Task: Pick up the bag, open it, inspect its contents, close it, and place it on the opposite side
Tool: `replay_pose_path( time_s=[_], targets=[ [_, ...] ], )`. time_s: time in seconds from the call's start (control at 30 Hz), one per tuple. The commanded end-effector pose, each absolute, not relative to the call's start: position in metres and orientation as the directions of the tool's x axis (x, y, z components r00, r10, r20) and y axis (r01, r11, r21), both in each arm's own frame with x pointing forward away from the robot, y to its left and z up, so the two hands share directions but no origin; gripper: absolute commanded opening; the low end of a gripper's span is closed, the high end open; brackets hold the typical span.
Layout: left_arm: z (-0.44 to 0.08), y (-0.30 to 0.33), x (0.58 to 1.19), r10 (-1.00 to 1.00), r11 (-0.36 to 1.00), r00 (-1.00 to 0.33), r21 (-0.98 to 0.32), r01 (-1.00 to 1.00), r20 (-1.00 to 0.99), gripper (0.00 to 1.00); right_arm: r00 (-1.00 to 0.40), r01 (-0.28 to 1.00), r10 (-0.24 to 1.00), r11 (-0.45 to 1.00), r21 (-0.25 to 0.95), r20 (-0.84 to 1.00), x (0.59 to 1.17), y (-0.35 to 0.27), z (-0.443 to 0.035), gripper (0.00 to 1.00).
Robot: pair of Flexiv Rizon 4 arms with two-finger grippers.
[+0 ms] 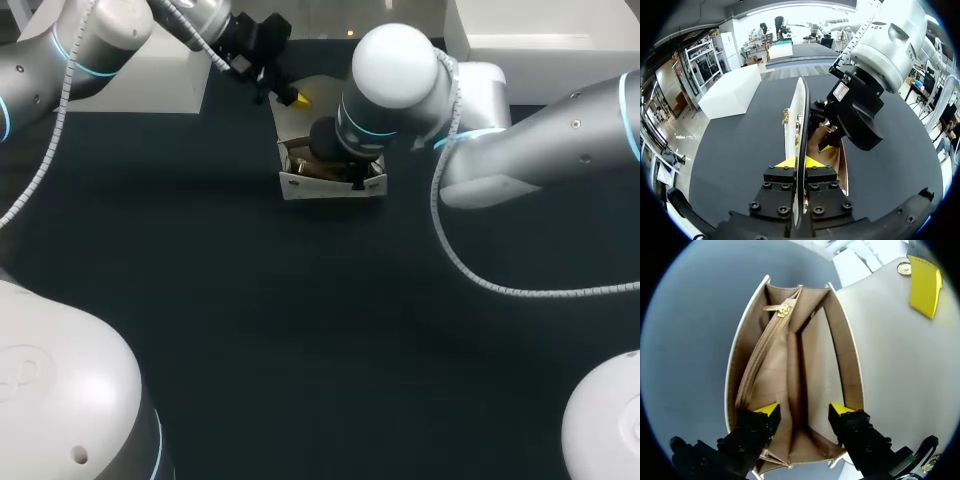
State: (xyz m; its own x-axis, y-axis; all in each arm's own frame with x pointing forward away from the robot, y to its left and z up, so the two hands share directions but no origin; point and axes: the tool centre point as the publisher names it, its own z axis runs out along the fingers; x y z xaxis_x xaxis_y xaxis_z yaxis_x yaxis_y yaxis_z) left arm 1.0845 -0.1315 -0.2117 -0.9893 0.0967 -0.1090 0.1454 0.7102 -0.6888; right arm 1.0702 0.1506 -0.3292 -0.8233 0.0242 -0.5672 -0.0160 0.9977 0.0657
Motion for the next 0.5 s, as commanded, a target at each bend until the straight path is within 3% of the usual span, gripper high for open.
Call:
replay_pose_path(
  time_s=[0.03,0.5],
  targets=[
    [-0.2100,-0.1325,1.0865,0.110,0.708,-0.988,-0.690,0.153,-0.106,0.00,-0.825,-0.018,0.019,0.998,0.060,-0.565,1.0725,0.1516,-0.3317,1.00],
    [-0.2122,-0.1351,1.0853,0.132,0.721,-0.985,-0.671,0.170,-0.107,0.00,-0.814,-0.009,0.021,0.999,0.050,-0.581,1.0734,0.1513,-0.3273,1.00]
  ],
)
